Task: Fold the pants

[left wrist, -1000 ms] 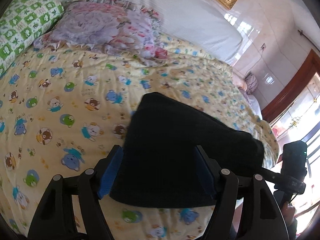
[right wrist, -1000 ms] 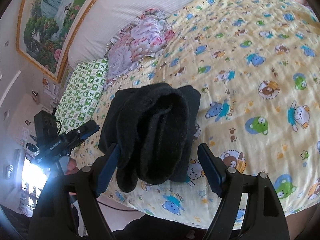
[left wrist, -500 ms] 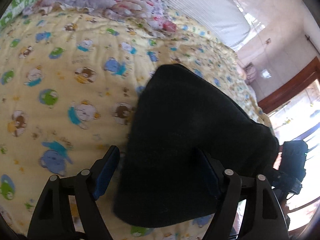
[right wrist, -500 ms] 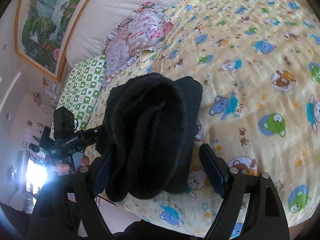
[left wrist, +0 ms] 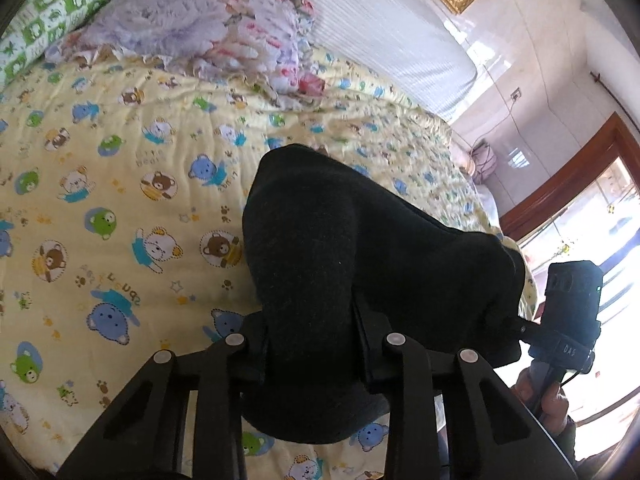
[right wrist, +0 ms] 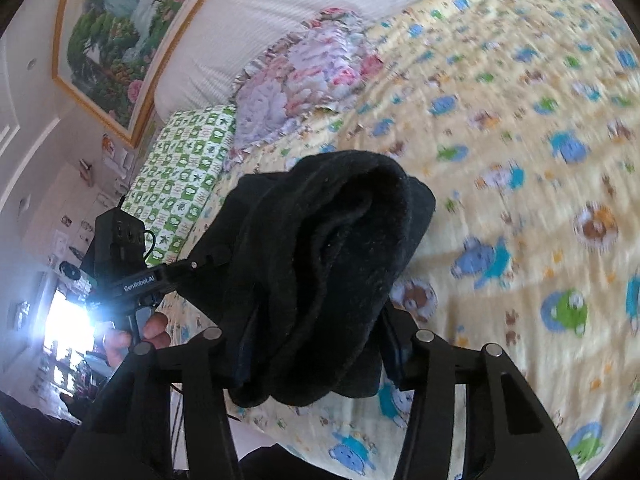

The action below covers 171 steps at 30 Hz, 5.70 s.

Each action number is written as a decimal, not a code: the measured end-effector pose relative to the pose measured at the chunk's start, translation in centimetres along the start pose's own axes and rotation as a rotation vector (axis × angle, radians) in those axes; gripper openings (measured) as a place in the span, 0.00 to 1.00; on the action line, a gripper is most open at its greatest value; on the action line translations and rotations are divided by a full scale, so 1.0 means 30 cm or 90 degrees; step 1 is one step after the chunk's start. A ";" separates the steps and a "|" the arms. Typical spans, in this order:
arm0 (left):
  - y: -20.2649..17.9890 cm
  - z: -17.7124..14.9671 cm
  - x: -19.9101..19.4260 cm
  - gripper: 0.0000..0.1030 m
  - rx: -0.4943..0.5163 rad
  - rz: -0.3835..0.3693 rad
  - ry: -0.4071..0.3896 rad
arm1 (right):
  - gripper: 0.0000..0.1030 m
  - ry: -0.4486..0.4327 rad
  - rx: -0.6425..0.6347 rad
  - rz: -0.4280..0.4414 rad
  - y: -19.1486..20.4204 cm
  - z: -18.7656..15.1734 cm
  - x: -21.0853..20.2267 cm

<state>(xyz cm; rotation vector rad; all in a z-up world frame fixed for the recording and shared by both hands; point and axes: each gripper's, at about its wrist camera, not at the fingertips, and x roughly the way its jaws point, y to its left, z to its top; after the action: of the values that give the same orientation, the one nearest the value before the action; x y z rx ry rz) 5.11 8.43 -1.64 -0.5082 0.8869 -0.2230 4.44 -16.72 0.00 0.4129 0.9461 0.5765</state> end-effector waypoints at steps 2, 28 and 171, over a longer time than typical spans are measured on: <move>0.002 0.007 -0.022 0.30 -0.003 0.002 -0.013 | 0.50 -0.003 -0.010 0.005 0.011 0.026 0.003; 0.210 0.327 -0.013 0.30 -0.062 0.133 -0.110 | 0.50 0.055 -0.089 0.027 0.077 0.459 0.433; 0.096 0.024 -0.008 0.81 0.072 0.430 -0.128 | 0.92 0.016 -0.304 -0.149 0.194 0.184 0.440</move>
<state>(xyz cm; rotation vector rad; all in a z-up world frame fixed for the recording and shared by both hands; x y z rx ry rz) 5.47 11.24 -2.57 -0.1033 0.7974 0.3867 13.50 -4.41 -2.20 -0.1319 0.8335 0.5727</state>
